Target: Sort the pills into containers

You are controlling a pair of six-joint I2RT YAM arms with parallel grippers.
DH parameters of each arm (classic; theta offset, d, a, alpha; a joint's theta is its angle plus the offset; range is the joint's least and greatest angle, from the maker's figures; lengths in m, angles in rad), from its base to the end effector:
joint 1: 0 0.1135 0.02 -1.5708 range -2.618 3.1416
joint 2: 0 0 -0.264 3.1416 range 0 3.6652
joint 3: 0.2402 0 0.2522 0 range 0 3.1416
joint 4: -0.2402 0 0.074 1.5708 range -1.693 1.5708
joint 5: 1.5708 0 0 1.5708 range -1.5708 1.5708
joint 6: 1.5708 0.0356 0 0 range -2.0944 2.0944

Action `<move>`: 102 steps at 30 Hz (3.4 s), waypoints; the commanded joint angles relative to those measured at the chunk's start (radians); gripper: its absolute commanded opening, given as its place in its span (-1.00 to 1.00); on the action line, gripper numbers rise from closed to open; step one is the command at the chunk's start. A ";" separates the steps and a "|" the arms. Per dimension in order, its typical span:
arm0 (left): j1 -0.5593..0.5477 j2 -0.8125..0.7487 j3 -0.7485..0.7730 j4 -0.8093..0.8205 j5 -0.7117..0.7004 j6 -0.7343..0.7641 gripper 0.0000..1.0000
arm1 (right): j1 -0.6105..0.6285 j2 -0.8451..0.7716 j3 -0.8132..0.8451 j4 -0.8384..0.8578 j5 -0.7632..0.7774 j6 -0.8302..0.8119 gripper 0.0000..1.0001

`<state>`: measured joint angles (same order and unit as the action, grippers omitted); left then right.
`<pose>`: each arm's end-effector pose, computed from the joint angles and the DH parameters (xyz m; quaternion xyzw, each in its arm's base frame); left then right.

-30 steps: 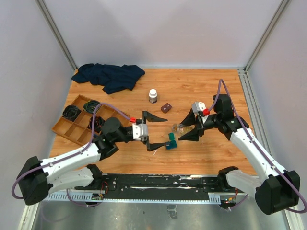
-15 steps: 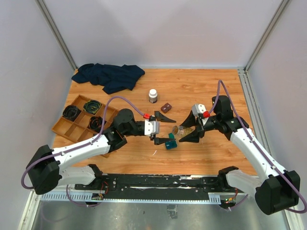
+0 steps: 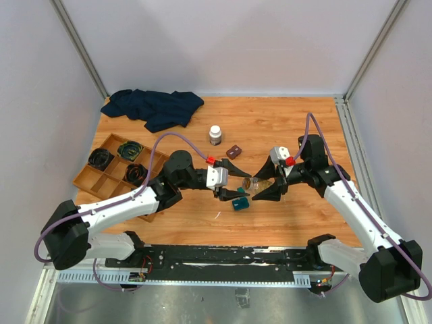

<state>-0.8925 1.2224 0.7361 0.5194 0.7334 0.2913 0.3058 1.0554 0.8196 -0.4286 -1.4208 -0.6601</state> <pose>0.1539 -0.2290 0.3035 0.5760 0.3949 -0.4368 0.5670 0.1844 0.0951 0.2954 -0.5694 0.4710 0.5186 0.4301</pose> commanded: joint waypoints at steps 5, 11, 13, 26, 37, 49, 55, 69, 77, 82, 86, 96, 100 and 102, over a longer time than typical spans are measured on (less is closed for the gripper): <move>-0.003 0.005 0.034 0.015 0.027 -0.042 0.08 | -0.016 -0.009 0.009 0.002 0.003 0.002 -0.99; -0.002 0.009 0.041 0.023 0.030 -0.094 -0.33 | -0.017 -0.008 0.008 0.010 0.018 0.011 -0.99; -0.002 0.014 0.046 0.024 0.025 -0.149 -0.72 | -0.017 -0.009 0.007 0.013 0.033 0.019 -0.99; -0.012 -0.063 -0.077 0.026 -0.465 -1.126 -0.99 | -0.021 0.001 -0.003 0.112 0.194 0.158 -0.99; -0.043 -0.104 -0.074 -0.008 -0.548 -1.144 -0.90 | -0.030 0.000 -0.008 0.127 0.183 0.183 -0.99; -0.043 -0.245 -0.143 0.053 -0.584 -0.981 0.66 | -0.033 -0.002 -0.003 0.103 0.141 0.157 -0.99; -0.043 -0.385 -0.271 0.230 -0.465 -0.676 0.98 | -0.042 -0.007 0.012 0.025 0.082 0.072 -0.99; -0.041 -0.242 -0.148 0.071 -0.153 0.064 0.99 | -0.051 -0.005 0.010 -0.042 0.019 -0.036 -0.99; -0.036 -0.057 0.000 -0.066 -0.100 0.129 0.82 | -0.050 -0.003 0.013 -0.050 0.025 -0.046 -0.99; -0.034 -0.017 0.041 -0.118 -0.104 0.123 0.49 | -0.051 -0.001 0.013 -0.050 0.024 -0.045 -0.99; -0.034 -0.015 0.024 -0.086 -0.112 0.101 0.17 | -0.051 0.002 0.015 -0.051 0.019 -0.044 -0.99; -0.034 0.003 0.032 -0.078 -0.104 0.059 -0.61 | -0.051 -0.002 0.015 -0.050 0.023 -0.038 -0.99; -0.028 0.011 0.042 -0.067 -0.113 -0.072 -0.94 | -0.051 -0.004 0.016 -0.049 0.036 -0.033 -0.99; -0.022 0.024 0.048 -0.043 -0.130 -0.217 -1.00 | -0.052 -0.003 0.019 -0.050 0.057 -0.026 -0.99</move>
<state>-0.9237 1.2194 0.7479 0.4335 0.6044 0.2901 0.2733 1.0595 0.8196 -0.4854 -1.3670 -0.6861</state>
